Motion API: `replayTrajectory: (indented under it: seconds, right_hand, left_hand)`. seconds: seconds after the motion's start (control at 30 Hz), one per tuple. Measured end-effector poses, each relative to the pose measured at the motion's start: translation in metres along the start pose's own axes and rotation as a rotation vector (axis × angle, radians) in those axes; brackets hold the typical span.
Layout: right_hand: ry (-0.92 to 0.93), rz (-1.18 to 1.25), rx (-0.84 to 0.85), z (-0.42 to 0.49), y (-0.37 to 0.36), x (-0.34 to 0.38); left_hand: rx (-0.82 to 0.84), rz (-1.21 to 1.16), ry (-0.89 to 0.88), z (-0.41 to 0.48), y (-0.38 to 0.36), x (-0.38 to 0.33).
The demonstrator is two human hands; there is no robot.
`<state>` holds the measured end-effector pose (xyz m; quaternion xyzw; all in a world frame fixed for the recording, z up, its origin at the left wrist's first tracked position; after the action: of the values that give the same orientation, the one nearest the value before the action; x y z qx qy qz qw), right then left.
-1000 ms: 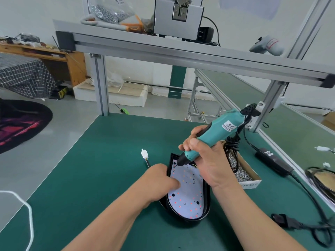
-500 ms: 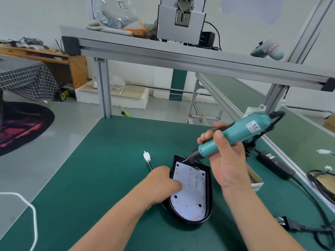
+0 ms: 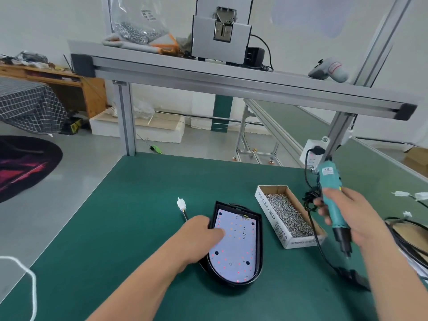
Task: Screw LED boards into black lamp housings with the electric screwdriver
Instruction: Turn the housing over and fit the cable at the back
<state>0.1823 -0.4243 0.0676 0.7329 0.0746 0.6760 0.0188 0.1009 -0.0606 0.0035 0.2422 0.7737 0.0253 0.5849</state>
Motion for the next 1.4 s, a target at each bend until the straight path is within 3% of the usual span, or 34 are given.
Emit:
replayTrajectory:
  seconds: [0.23,0.47,0.63,0.77,0.87,1.03,1.23,1.3,1.4]
  right_hand:
    - [-0.176,-0.495,-0.044,-0.007,0.041,-0.030]
    - [-0.155,-0.976,-0.044,-0.006,0.034,-0.025]
    - [-0.171,-1.029,-0.014,-0.011,0.036,-0.027]
    - [-0.158,-1.030,0.033,-0.013,0.038,-0.035]
    - [-0.133,-1.046,-0.048,-0.012,0.043,-0.036]
    - [0.212,-1.023,-0.246,-0.019,0.007,-0.009]
    - [0.579,-0.879,0.052,-0.030,-0.105,0.009]
    - [0.633,-0.905,0.108,-0.027,-0.130,0.010]
    - [0.605,-0.781,0.238,-0.022,-0.150,0.012]
  left_hand:
    - [0.031,-0.038,-0.004,0.000,0.000,0.002]
    - [0.046,-0.305,-0.012,0.000,0.000,0.003]
    - [0.144,-0.710,-0.006,0.000,-0.010,-0.001]
    - [0.234,-0.882,-0.004,-0.002,-0.020,-0.004]
    - [0.285,-0.985,-0.030,-0.001,-0.023,-0.004]
    - [0.397,-1.062,-0.055,-0.004,-0.029,-0.010]
    - [0.557,-1.025,-0.094,-0.017,-0.041,-0.023]
    - [0.619,-0.969,-0.106,-0.021,-0.045,-0.029]
    - [0.565,-0.850,-0.076,-0.016,-0.048,-0.026]
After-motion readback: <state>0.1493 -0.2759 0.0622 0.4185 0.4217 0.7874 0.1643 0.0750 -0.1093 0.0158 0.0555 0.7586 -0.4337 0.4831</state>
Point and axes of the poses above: each hand's wrist, its own z-axis towards the middle knuckle, its own y-axis out of the back of the hand, x = y × z, the point moved 5 cm from there along z, towards the middle knuckle, and after that the axes turned 13 degrees about x, right-handed, at the moved point
